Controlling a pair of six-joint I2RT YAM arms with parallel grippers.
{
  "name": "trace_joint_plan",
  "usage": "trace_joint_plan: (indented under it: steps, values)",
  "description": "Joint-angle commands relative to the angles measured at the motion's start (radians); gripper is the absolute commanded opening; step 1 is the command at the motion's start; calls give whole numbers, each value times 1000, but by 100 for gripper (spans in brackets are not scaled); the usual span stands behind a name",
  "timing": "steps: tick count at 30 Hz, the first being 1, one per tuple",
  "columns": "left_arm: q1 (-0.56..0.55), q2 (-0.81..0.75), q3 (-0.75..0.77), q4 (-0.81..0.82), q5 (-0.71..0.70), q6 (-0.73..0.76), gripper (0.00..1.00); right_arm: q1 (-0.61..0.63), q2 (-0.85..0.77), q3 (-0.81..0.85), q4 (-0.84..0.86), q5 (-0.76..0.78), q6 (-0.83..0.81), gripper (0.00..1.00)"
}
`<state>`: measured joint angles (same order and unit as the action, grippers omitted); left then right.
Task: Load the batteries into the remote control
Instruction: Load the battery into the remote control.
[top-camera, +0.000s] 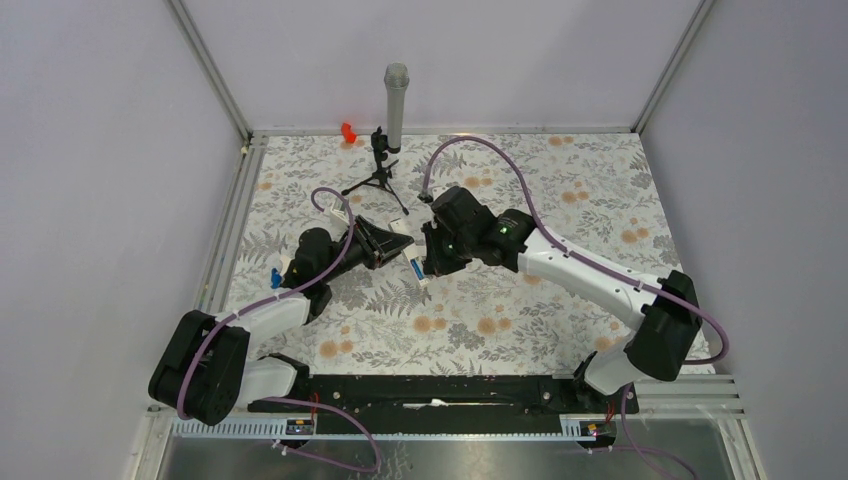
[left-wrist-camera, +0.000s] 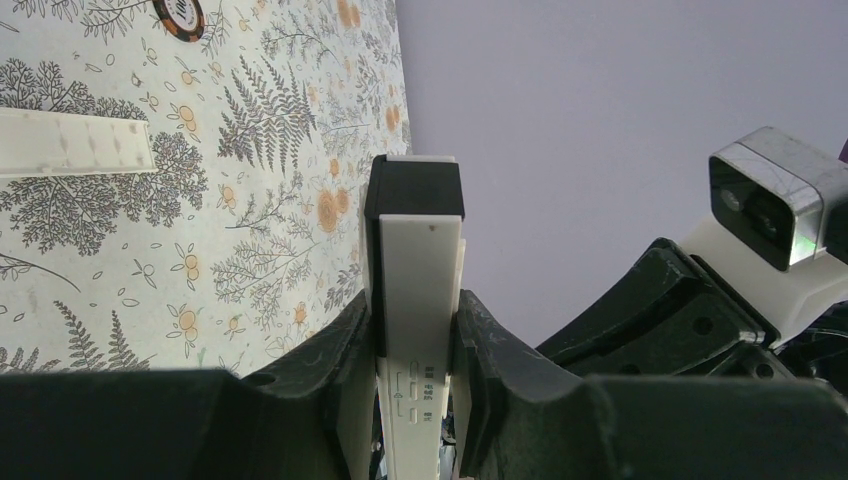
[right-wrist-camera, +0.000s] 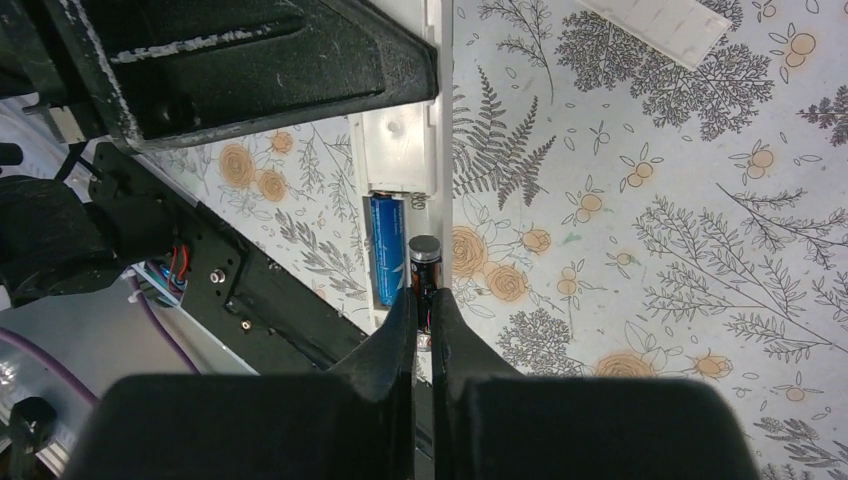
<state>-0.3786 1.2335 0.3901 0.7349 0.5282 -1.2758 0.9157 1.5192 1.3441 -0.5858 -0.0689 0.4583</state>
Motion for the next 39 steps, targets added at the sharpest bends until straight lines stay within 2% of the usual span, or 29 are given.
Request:
trace_joint_plan:
  steps: [1, 7, 14, 30, 39]
  values:
    - [-2, -19, 22, 60, 26, 5, 0, 7, 18, 53, 15, 27, -41, 5]
    - [-3, -19, 26, 59, 27, 3, 0, 8, 33, 69, 20, 10, -52, 7]
    - [-3, -18, 29, 60, 25, 2, 0, 8, 31, 66, 23, -28, -52, 14]
    - [-3, -23, 32, 61, 22, 0, 0, 8, 57, 85, -36, -45, -52, 19]
    - [-3, -24, 31, 62, 23, 0, 0, 7, 44, 95, -30, -26, -50, 29]
